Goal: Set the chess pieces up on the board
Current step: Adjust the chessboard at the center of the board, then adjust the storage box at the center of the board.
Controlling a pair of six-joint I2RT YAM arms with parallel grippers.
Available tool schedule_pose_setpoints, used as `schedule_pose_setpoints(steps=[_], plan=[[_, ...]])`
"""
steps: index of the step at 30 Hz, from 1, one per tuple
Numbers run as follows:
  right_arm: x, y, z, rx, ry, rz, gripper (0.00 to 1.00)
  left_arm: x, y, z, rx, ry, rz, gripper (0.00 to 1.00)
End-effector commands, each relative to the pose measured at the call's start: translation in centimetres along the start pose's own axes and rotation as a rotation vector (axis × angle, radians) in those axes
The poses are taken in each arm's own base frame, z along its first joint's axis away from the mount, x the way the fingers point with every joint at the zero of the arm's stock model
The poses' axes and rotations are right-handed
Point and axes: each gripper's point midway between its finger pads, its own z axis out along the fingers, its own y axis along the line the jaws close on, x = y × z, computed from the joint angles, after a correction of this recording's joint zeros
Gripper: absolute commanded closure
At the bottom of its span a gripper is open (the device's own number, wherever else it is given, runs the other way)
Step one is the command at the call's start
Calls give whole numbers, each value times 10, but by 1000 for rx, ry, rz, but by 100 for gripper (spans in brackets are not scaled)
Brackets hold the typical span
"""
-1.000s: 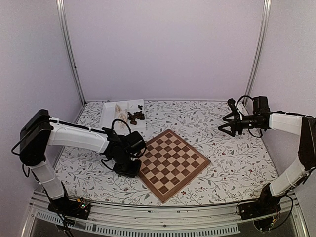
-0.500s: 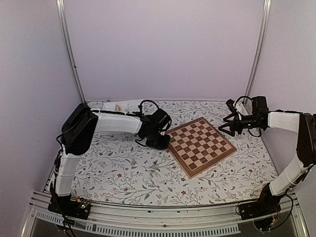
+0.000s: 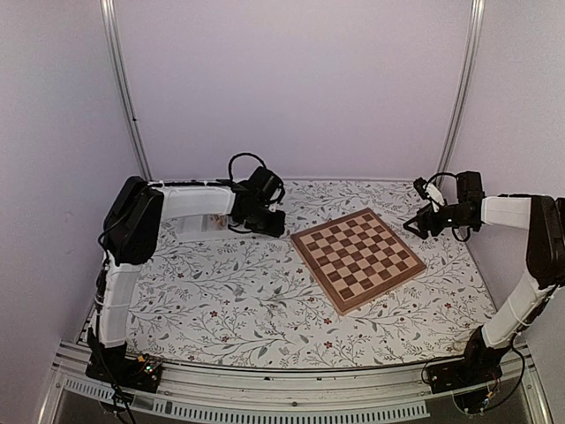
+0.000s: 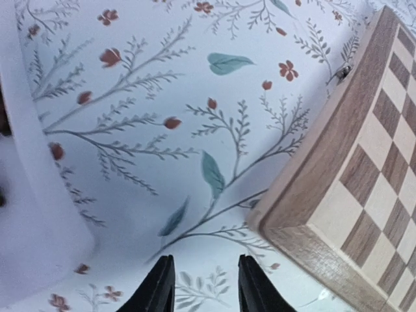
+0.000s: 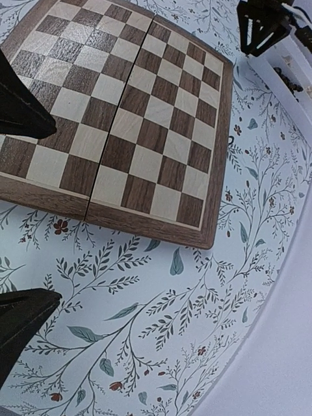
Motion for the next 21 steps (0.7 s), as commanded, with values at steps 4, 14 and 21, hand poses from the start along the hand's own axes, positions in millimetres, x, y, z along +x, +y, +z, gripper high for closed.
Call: schedule_pose_setpoints(steps=[4,14,21], plan=[[10,-11,13,7,43,9,18,-52,67,-50,-49,-62,-7,36],[24,-25,24,32,107,31,17,-26,67,-33,47,79,92,23],[35,-35,30,59,160,65,16,-11,74,-29,23,124,157,19]])
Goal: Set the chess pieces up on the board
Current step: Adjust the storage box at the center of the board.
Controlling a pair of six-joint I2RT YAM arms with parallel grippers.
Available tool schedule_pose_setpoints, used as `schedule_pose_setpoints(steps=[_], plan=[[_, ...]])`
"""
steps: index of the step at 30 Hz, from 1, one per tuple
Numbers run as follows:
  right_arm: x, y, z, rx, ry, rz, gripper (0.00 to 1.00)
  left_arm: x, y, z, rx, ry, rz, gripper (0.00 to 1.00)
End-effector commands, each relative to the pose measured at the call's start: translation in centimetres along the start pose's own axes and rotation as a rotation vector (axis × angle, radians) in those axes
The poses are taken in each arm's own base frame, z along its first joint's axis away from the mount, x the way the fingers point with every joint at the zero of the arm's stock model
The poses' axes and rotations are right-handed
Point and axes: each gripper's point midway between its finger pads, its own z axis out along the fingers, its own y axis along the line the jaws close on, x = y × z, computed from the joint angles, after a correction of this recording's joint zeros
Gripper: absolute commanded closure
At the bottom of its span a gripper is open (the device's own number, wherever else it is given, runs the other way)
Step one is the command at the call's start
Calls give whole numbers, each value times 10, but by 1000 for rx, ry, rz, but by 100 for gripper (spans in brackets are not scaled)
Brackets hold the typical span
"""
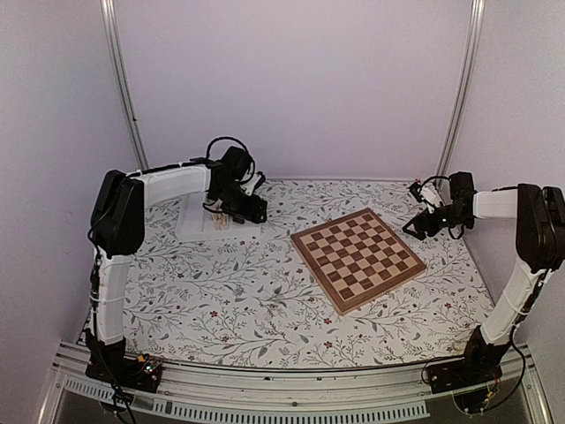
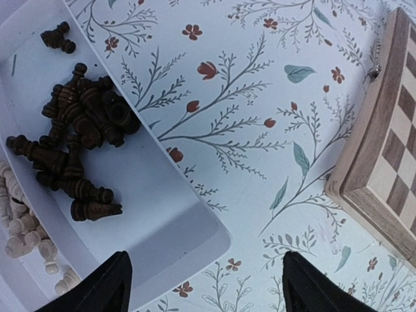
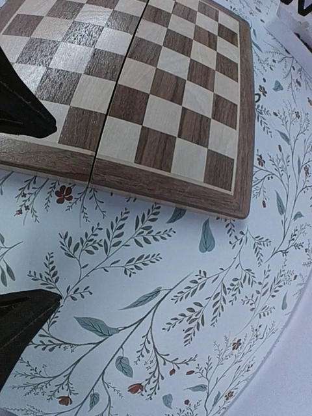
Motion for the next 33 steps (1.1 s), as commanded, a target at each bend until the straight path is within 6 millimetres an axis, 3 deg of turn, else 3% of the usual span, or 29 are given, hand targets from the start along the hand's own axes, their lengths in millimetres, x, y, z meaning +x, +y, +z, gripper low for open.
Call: schedule_pose_setpoints(steps=[1,6,11,16,24,33], plan=[[9,-9,5,22,46,31,16,18,-1,13,4,66,64,18],[10,-7,5,8,50,37,16,23,-4,20,29,81,81,17],[10,-4,6,-9,49,44,16,17,-5,29,34,64,126,11],[11,-3,7,-20,52,48,16,23,-5,37,27,96,143,15],[11,1,8,-44,49,50,18,45,-2,31,0,157,154,21],[11,8,10,-95,54,68,25,69,-23,20,27,218,174,35]])
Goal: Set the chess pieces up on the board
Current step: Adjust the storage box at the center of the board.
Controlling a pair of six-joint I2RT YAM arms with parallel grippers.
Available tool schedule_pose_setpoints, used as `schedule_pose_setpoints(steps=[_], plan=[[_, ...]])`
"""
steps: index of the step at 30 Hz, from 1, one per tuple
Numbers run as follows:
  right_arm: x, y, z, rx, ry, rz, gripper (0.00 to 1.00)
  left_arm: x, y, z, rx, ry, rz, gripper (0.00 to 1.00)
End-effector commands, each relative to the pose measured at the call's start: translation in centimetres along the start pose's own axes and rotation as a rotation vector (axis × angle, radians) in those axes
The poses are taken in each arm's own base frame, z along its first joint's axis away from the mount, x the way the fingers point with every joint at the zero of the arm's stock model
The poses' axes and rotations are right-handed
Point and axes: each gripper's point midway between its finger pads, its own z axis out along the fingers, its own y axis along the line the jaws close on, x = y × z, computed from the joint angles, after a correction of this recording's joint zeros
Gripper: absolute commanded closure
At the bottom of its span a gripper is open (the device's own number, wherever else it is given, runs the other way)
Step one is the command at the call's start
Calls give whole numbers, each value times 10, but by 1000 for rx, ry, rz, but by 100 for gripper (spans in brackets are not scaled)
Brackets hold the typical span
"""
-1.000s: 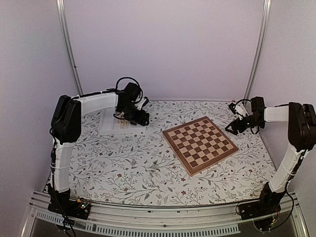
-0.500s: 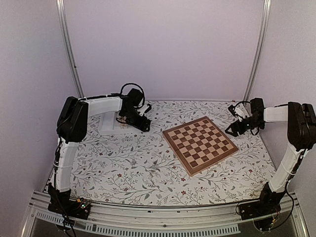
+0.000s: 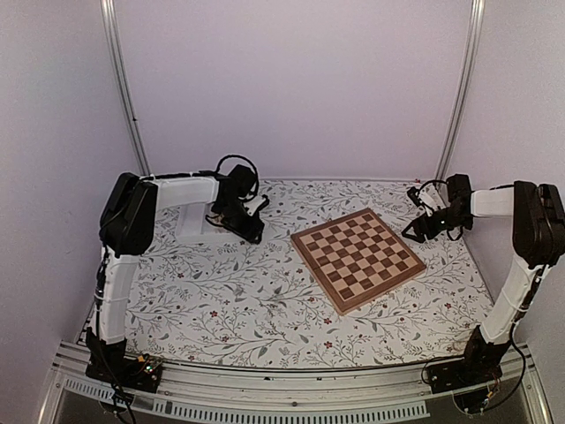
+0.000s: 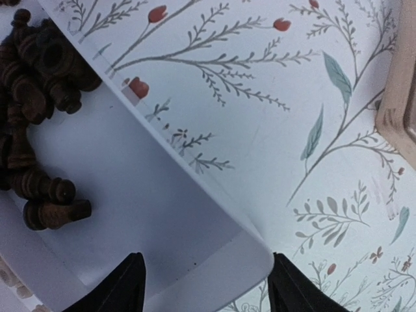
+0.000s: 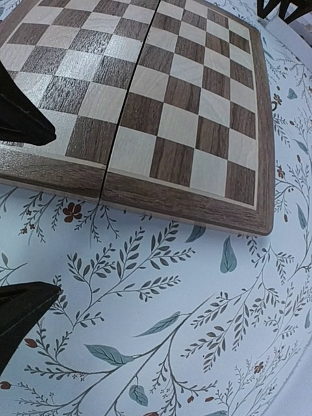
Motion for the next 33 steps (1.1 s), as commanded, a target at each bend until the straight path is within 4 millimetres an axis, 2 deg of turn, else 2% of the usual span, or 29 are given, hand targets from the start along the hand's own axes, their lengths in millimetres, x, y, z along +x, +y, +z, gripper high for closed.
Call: schedule_pose_setpoints(steps=[1,7,19,22,28,31,33], plan=[[-1,3,2,-50,1,25,26,18,-31,-16,33,52,37,36],[-2,6,3,-72,2,33,30,51,-63,-21,47,136,77,42],[-2,10,3,-99,7,53,32,113,-132,-53,87,203,83,46],[6,-1,3,-37,48,45,33,128,-151,-56,102,221,81,46],[18,-35,-6,91,91,58,34,153,-190,-57,160,232,82,47],[28,-45,-3,139,135,60,38,157,-206,-59,180,235,100,46],[36,-48,1,150,162,65,39,151,-211,-63,176,220,124,45]])
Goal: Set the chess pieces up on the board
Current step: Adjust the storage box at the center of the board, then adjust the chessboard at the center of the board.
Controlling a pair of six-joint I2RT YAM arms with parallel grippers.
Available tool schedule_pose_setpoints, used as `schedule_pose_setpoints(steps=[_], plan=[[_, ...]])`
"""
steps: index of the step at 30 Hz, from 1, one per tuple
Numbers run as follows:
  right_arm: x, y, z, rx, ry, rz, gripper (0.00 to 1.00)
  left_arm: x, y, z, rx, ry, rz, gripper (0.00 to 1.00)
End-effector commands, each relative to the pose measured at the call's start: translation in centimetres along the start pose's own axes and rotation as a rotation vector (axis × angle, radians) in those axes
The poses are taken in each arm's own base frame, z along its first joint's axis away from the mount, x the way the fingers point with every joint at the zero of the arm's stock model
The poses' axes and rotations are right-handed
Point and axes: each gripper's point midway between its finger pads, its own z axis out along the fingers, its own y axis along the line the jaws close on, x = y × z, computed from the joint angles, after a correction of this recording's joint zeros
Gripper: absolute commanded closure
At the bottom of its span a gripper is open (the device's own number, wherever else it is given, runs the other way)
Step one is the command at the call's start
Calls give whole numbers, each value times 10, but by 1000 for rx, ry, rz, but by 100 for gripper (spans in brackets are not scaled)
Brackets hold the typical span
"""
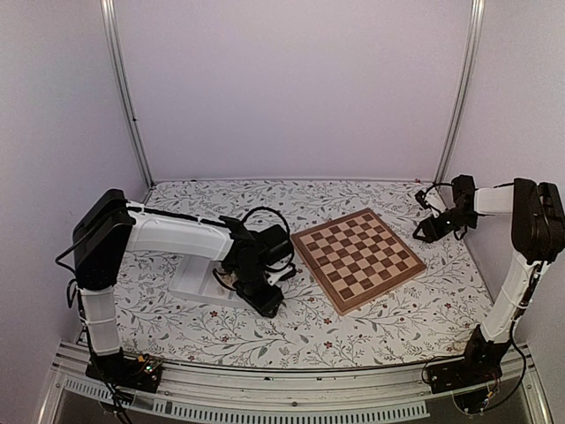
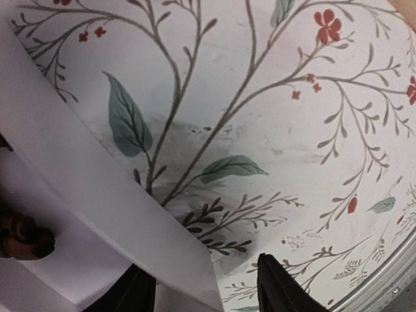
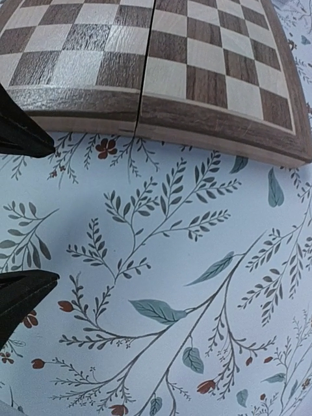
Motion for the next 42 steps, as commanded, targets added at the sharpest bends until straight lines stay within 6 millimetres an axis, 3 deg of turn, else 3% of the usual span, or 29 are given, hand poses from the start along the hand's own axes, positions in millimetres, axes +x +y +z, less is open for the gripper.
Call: schedule_pose_setpoints(steps=[1,7,9,12,14,19,22,27,32,36,42], plan=[[13,-17,10,69,67,-2,41,-11,-23,-14,29,-46,20,44],[40,12,20,21,144,-59,47,-49,-25,-61,-37,-182,90,31],[49,25,21,0,168,-72,49,-63,-16,-82,-94,-247,104,29],[59,42,18,-14,203,-104,51,-81,13,-112,-176,-336,48,28],[65,58,16,-28,227,-125,52,-91,40,-129,-206,-393,-24,36],[86,111,8,-87,292,-206,53,-101,106,-155,-220,-519,-195,36],[92,130,2,-116,304,-226,52,-103,131,-154,-209,-537,-239,36],[75,116,-12,-62,234,-207,50,-97,151,-127,-242,-465,-222,44],[55,103,-15,-48,128,-198,47,-94,154,-106,-222,-408,-188,54],[39,106,-15,-74,66,-199,47,-86,154,-96,-221,-359,-182,48],[5,112,-34,-93,-46,-285,46,-74,184,-107,-298,-373,-298,44]])
